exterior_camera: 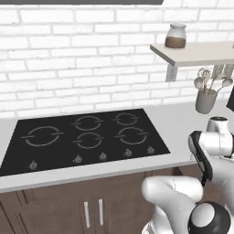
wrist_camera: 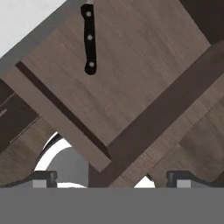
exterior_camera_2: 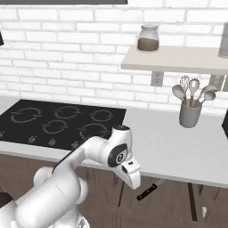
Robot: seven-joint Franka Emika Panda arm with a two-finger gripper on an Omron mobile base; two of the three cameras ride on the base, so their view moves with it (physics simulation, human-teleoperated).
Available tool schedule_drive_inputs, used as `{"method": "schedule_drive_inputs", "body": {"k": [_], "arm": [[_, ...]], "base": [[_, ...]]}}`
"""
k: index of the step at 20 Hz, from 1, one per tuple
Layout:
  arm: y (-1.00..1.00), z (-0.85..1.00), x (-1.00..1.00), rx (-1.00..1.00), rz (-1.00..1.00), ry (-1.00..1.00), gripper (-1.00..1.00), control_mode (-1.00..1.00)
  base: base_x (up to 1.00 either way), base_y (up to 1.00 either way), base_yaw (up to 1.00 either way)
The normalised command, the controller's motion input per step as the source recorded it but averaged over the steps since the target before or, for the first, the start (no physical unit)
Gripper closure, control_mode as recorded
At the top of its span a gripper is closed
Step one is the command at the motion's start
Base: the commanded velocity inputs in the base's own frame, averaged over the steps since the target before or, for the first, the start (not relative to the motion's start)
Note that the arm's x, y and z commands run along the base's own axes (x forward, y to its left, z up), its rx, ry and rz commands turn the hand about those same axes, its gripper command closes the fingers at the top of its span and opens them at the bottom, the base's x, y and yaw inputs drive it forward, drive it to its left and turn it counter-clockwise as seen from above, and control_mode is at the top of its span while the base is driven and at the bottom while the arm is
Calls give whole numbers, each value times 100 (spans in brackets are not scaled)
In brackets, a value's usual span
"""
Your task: Pick up the knife from the drawer and place it on the cutting board. Then place the meat from the plate to the cutting board.
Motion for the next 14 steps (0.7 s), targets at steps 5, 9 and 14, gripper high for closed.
{"method": "schedule_drive_inputs", "body": {"k": [5, 9, 14], "arm": [[-44, -92, -2, 0, 5, 21, -100, -100], [-35, -41, 0, 5, 7, 1, -100, -100], [-23, -24, 0, 1, 14, 0, -100, -100]], "base": [[0, 0, 0], [0, 0, 0], [0, 0, 0]]}}
